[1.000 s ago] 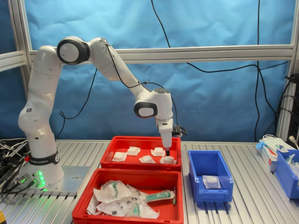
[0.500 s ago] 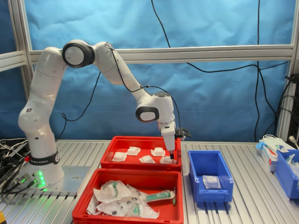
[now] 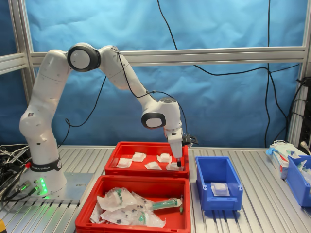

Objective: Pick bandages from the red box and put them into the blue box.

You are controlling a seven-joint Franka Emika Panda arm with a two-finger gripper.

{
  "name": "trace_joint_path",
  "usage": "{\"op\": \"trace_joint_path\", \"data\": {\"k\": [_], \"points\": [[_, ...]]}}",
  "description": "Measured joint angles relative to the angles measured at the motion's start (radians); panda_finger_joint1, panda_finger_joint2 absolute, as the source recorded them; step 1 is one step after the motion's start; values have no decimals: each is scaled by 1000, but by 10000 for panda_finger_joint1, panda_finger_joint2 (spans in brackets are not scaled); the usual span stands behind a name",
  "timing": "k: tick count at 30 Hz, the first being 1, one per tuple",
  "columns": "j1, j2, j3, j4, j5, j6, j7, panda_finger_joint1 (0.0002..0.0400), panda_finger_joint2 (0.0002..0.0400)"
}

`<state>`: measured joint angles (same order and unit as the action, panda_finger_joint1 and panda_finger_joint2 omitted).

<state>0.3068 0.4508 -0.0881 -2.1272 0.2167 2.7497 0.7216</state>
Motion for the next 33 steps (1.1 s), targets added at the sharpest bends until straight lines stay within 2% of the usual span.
{"op": "trace_joint_path", "data": {"k": [15,33], "points": [[43,35,-28,2,-19,1,0,400,400],[99,66,-33,3,-22,1,0,400,400]]}}
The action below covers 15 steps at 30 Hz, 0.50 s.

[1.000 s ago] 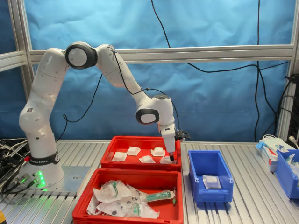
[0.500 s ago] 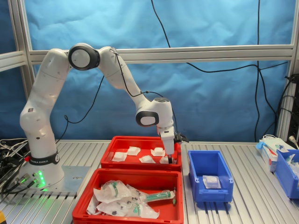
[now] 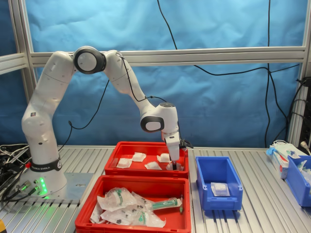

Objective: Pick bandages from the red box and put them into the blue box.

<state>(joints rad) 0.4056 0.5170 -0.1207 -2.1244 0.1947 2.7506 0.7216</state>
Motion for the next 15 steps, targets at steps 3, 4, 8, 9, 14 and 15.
{"op": "trace_joint_path", "data": {"k": [3,4,8,9,14,15], "points": [[8,0,0,1,0,0,0,400,400],[8,0,0,1,0,0,0,400,400],[13,0,0,3,0,0,0,400,400],[13,0,-1,3,0,0,0,400,400],[16,0,-7,4,0,0,0,400,400],[16,0,-8,4,0,0,0,400,400]]}}
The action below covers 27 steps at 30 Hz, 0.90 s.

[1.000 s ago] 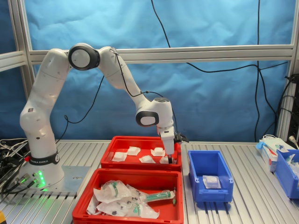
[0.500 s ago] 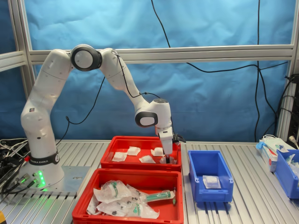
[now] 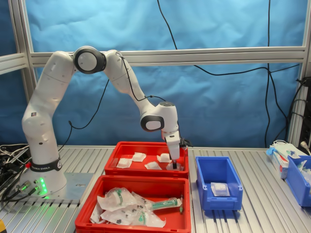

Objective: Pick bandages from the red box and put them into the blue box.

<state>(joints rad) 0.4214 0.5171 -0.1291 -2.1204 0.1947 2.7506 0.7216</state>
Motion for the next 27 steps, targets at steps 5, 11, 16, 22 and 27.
{"op": "trace_joint_path", "data": {"k": [5,11,16,22,27], "points": [[0,0,-9,0,0,0,0,400,400],[0,3,-19,1,0,0,0,400,400],[0,12,-23,1,0,0,0,400,400],[0,20,-25,1,0,0,0,400,400],[0,21,-26,1,0,0,0,400,400]]}}
